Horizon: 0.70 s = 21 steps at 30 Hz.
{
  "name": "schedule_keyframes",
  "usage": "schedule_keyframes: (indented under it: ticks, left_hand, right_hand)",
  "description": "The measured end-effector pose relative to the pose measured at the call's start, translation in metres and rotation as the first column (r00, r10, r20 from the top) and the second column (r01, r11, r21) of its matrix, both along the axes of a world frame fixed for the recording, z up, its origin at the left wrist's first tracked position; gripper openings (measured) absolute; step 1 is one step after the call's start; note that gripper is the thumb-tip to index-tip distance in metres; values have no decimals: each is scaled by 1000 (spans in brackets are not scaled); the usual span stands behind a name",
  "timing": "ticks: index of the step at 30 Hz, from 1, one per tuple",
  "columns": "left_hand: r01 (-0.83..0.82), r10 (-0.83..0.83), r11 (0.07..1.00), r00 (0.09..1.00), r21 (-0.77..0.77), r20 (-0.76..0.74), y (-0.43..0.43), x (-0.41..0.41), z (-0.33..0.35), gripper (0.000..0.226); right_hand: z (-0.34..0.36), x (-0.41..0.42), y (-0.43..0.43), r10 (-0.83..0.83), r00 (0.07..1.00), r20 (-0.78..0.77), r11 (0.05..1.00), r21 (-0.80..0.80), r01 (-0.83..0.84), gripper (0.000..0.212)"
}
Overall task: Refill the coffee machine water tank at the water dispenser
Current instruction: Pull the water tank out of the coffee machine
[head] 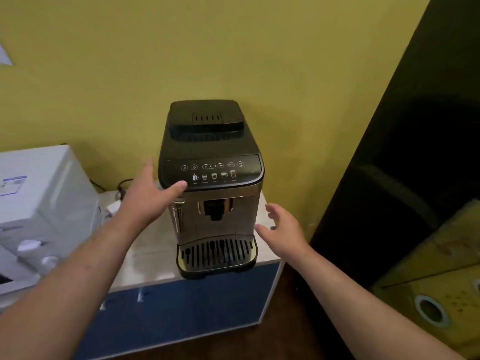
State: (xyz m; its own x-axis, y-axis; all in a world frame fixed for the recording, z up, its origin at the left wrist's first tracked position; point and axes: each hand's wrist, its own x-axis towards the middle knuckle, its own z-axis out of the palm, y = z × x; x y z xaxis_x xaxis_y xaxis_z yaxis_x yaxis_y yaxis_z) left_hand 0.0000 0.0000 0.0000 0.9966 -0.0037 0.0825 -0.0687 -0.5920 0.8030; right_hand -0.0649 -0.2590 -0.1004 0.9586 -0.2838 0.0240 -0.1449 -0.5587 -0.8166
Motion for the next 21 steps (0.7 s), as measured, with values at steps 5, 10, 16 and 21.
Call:
schedule_keyframes:
  ticks: [5,10,16,21]
  left_hand:
    - [86,-85,996,996,34,-37,4,36,-12,81]
    - [72,-72,997,997,-8,-24,6,51,-18,71]
    - [117,-118,990,993,-75,-3,10,53,-25,72]
    - [144,-143,983,990,-112,15,13,57,-33,71]
  right_hand:
    - [-18,47,5,-24,999,-49,993,115,30,76]
    - [-31,83,7,-88,996,-20,975,205,90,48]
    - [-45,103,8,-118,992,-49,955,268,127,58]
    - [-63,109,9,-129,990,-61,960,243,140,56]
